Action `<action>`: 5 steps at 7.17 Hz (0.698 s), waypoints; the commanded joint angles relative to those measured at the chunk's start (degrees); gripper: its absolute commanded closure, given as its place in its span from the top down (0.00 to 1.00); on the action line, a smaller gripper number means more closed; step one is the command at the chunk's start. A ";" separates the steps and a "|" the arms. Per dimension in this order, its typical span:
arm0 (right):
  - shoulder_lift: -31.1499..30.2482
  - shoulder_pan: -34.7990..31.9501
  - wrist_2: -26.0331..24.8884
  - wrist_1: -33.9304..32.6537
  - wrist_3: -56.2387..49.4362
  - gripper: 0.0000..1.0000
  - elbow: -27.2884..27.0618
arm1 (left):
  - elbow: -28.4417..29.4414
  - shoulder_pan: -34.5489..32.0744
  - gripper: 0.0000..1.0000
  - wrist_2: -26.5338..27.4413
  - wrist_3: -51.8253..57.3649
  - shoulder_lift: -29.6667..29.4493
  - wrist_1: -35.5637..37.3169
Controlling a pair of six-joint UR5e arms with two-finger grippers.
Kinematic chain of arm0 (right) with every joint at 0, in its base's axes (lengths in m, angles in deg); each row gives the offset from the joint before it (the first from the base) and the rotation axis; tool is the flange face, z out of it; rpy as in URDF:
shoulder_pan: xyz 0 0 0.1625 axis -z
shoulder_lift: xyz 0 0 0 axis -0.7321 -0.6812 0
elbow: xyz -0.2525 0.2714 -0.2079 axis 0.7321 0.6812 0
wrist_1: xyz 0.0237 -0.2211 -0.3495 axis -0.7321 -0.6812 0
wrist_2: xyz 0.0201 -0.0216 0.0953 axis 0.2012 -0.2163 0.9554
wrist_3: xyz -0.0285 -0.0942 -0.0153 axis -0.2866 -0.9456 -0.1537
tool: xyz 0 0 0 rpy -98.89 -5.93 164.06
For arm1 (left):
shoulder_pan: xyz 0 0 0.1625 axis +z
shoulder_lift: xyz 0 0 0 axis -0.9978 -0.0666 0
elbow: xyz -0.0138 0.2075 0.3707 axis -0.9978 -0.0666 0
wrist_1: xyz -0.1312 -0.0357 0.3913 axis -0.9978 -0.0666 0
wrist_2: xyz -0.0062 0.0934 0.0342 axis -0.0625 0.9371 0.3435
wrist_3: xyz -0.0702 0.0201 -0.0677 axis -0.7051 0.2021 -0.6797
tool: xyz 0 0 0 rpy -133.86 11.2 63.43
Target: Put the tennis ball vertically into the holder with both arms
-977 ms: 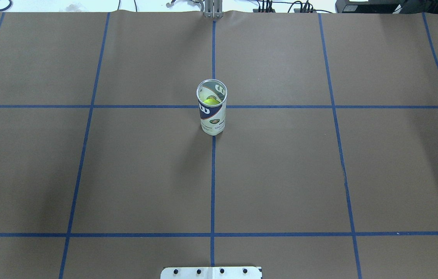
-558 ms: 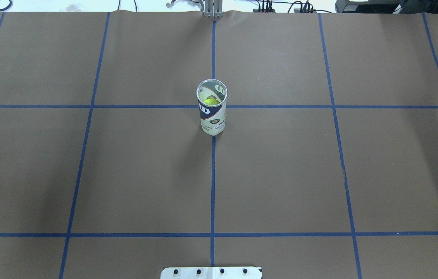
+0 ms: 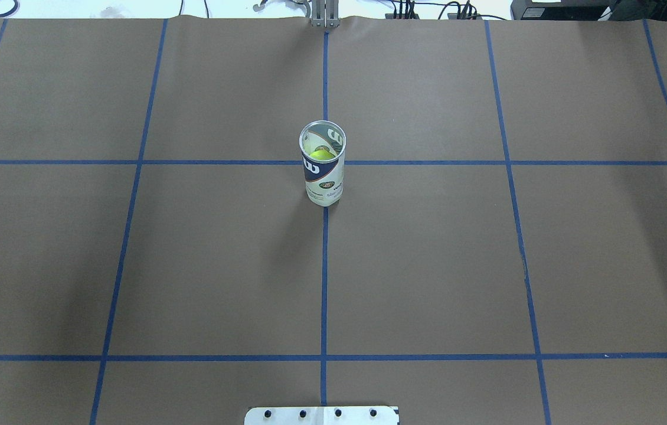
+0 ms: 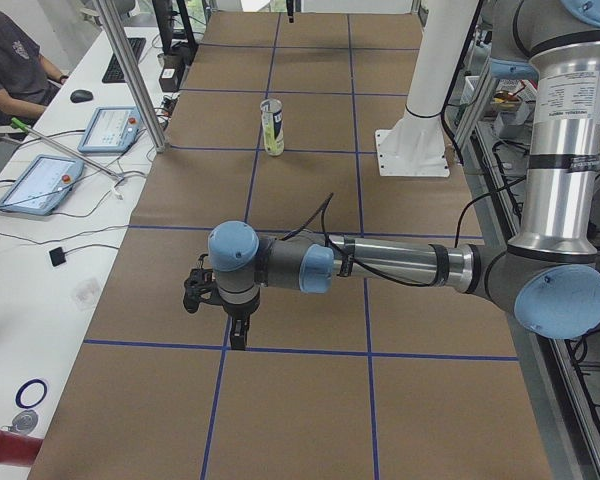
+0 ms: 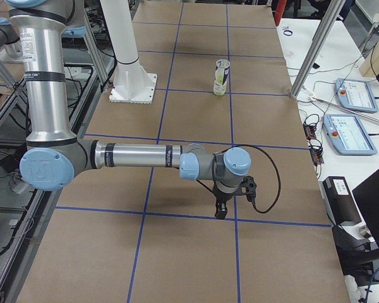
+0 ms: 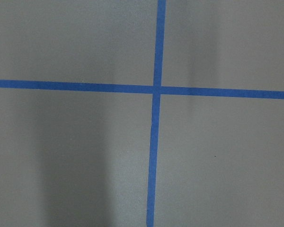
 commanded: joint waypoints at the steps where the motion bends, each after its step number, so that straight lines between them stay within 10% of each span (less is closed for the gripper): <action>1: -0.08 0.07 -0.10 0.00 0.08 0.99 -0.03 | 0.37 0.00 1.00 0.00 -0.13 0.19 0.07; 5: -0.34 0.07 -0.10 0.17 0.17 0.99 0.05 | 3.18 0.00 1.00 -0.09 -0.56 0.10 -1.60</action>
